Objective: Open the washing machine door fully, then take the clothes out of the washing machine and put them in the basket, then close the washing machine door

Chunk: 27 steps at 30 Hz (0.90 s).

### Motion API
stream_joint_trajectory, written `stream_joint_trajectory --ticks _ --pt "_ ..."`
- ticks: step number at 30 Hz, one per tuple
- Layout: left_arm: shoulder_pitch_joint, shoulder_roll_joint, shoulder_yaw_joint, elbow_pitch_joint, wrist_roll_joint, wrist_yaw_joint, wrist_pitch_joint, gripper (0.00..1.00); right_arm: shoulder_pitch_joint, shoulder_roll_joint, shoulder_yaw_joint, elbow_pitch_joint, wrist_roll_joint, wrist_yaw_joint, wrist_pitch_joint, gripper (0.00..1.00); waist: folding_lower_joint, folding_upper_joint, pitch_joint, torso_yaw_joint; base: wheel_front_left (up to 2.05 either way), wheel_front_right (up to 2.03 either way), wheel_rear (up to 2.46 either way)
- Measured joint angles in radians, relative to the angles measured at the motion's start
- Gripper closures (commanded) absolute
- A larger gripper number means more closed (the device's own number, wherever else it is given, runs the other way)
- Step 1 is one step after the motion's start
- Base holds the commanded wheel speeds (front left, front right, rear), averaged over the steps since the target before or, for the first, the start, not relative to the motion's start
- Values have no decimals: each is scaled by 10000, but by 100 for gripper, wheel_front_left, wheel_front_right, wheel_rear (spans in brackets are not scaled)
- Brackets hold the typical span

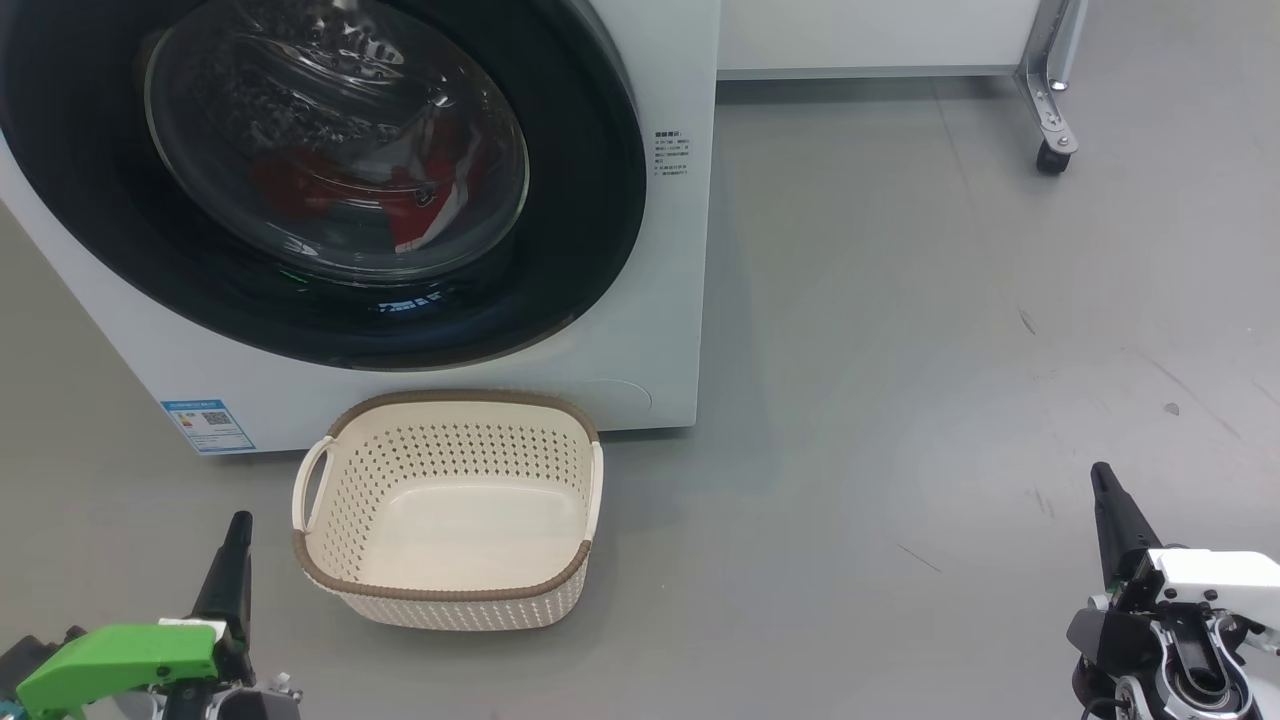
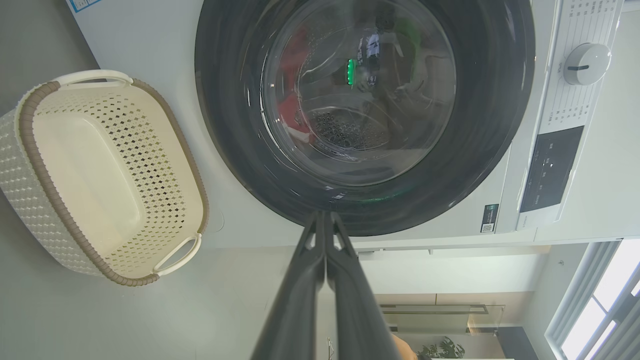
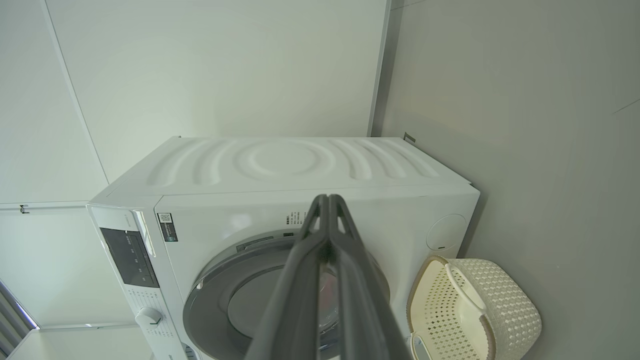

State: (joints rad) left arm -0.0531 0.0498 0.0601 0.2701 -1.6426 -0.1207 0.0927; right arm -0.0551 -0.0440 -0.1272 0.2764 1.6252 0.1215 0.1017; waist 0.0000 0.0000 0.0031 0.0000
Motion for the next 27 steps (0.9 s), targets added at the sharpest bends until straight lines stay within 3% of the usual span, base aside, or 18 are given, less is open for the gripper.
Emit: stream_joint_trajectory --ticks 6,7,8,9,11,12,27 --pt "0 0 0 0 2 0 0 100 0 0 0 0 0 0 0 100 0 0 0 0 0 0 0" --pt "0 0 2 0 2 0 0 0 0 2 0 0 0 0 0 0 0 0 0 0 0 0 0" --pt "13 -10 -4 50 -6 6 -2 0 22 10 2 44 4 -4 0 0 0 0 0 0 0 0 0" --pt "63 -40 -12 144 -6 10 -4 100 72 48 6 130 4 -8 -2 100 0 0 0 0 0 0 0" --pt "247 -146 -31 382 -8 12 -4 100 287 167 17 357 4 -8 -2 100 0 0 0 0 0 0 0" --pt "349 -201 -40 495 -8 12 -4 0 403 222 21 476 4 -10 -2 0 0 0 0 0 0 0 0" --pt "605 -334 -230 391 79 12 -412 0 686 347 226 217 -176 -10 -412 0 0 0 18 0 0 0 0"
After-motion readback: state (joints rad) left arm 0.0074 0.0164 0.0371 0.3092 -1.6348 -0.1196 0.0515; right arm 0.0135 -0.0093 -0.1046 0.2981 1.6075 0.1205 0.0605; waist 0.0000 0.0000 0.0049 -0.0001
